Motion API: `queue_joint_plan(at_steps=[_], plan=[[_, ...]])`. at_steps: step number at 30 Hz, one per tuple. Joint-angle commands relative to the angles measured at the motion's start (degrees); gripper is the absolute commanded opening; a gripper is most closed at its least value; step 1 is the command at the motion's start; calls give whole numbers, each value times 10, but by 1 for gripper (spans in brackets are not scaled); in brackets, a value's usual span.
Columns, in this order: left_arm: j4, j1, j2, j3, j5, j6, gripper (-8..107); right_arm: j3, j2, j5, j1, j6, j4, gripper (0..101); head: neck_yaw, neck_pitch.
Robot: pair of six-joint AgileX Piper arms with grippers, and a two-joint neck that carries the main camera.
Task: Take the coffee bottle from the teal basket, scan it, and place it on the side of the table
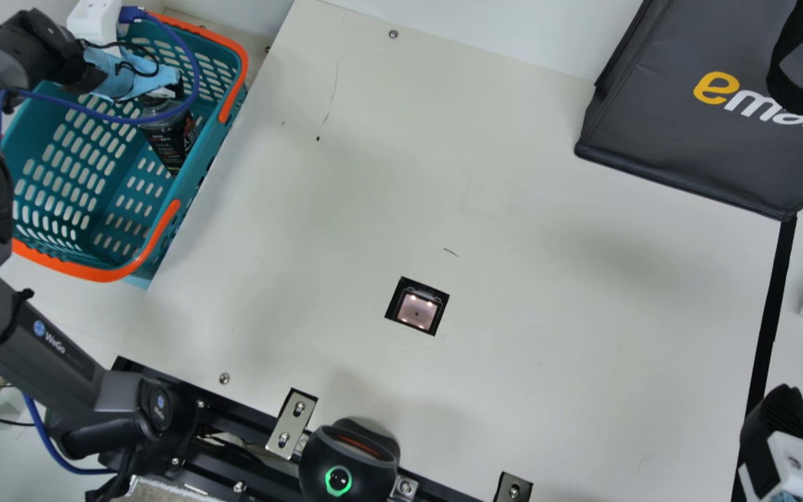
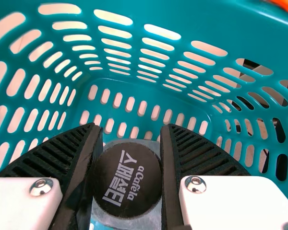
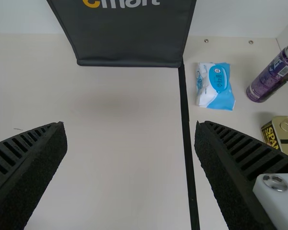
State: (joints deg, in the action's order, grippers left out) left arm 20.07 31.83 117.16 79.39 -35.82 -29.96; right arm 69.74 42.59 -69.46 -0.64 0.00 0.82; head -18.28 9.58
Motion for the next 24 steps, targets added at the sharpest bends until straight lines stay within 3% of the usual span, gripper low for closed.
queue_joint_plan(at_steps=[1,24], plan=[[-2,1,-1,1,0,-1,-8,0,0,0,0,0,0,95,-1,-17],[-32,8,-40,0,-28,8,-8,0,0,-1,0,0,0,95,-1,-17]])
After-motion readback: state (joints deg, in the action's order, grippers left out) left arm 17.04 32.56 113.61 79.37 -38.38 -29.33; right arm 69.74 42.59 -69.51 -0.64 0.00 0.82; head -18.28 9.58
